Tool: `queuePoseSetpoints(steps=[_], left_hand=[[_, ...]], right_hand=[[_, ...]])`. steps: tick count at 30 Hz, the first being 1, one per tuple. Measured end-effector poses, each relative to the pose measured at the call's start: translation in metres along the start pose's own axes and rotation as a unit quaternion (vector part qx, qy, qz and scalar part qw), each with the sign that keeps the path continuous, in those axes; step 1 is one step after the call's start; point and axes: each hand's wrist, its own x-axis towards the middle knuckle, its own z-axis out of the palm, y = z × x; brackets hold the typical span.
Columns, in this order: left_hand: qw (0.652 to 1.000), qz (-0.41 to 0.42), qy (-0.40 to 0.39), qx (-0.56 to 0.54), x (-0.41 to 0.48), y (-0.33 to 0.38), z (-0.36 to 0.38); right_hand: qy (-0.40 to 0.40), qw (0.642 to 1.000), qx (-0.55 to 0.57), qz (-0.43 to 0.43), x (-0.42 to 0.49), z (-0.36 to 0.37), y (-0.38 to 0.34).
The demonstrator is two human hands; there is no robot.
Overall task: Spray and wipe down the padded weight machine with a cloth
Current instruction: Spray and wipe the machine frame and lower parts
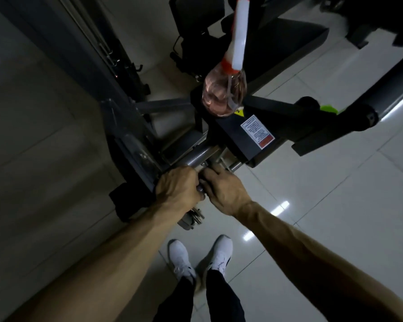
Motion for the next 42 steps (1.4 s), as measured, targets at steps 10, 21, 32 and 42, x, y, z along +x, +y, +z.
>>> queuePoseSetpoints(steps=[10, 21, 32, 42], left_hand=[[1.0, -0.003, 0.014, -0.006, -0.006, 0.003, -0.003], [1.0, -0.007, 0.012, 0.001, -0.007, 0.004, -0.002], [1.0, 0.001, 0.014, 0.006, -0.011, 0.005, -0.002], [1.0, -0.001, 0.015, 0.013, -0.014, 0.008, -0.003]], right_hand=[[0.104, 0.751, 0.534, 0.374, 0.005, 0.02, -0.018], [-0.134, 0.94, 0.178, 0.258, 0.038, -0.014, -0.006], [0.041, 0.765, 0.461, 0.449, -0.057, -0.007, -0.024], [0.123, 0.78, 0.469, 0.395, -0.02, 0.012, -0.043]])
